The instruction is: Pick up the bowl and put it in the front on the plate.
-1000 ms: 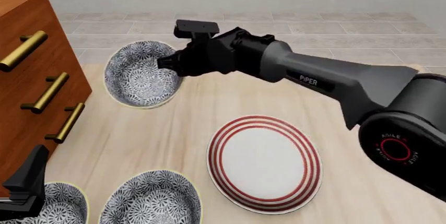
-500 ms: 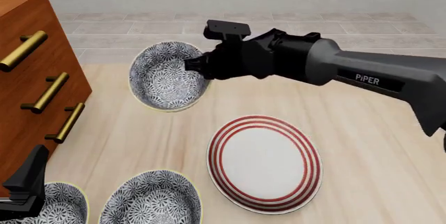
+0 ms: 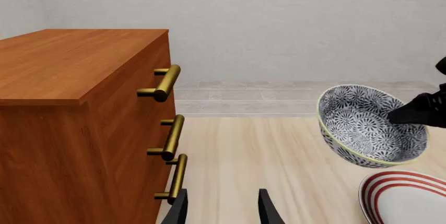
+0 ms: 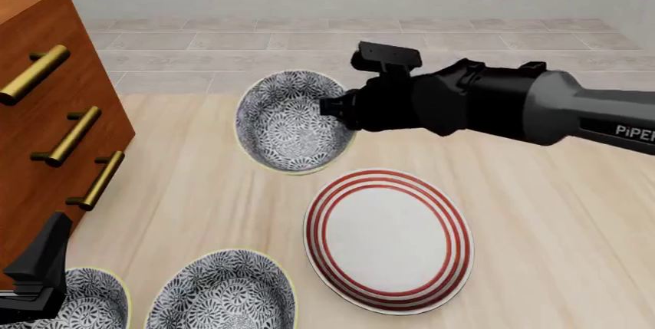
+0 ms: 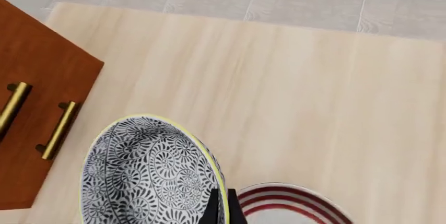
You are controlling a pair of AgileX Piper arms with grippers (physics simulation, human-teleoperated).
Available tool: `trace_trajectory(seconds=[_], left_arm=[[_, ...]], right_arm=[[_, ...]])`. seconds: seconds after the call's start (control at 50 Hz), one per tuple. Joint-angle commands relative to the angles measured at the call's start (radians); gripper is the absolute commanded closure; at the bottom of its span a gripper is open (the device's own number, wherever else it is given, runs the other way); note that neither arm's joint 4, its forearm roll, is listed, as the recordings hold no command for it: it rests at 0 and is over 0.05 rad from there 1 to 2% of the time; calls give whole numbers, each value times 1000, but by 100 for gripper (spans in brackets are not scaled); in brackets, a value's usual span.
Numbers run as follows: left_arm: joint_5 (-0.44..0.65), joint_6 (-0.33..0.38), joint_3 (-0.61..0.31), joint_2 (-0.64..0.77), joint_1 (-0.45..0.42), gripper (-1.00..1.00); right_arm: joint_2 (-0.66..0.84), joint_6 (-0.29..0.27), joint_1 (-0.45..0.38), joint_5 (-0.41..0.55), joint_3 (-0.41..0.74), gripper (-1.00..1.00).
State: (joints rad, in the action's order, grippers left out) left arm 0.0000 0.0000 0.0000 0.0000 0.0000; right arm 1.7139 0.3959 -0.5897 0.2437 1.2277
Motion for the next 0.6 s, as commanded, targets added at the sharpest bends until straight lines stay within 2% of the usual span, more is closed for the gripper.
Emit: trace_trajectory(seconds=[0.02,0.32,0.6], left_arm=[[0,0,0,0,0,-100],[0,0,0,0,0,-100],[0,0,0,0,0,-100]], right_arm=[[-82,22,36,-48,-128,100],[-140,42,79,-79,-226,100],[-252,46,119,-79,-348,100]])
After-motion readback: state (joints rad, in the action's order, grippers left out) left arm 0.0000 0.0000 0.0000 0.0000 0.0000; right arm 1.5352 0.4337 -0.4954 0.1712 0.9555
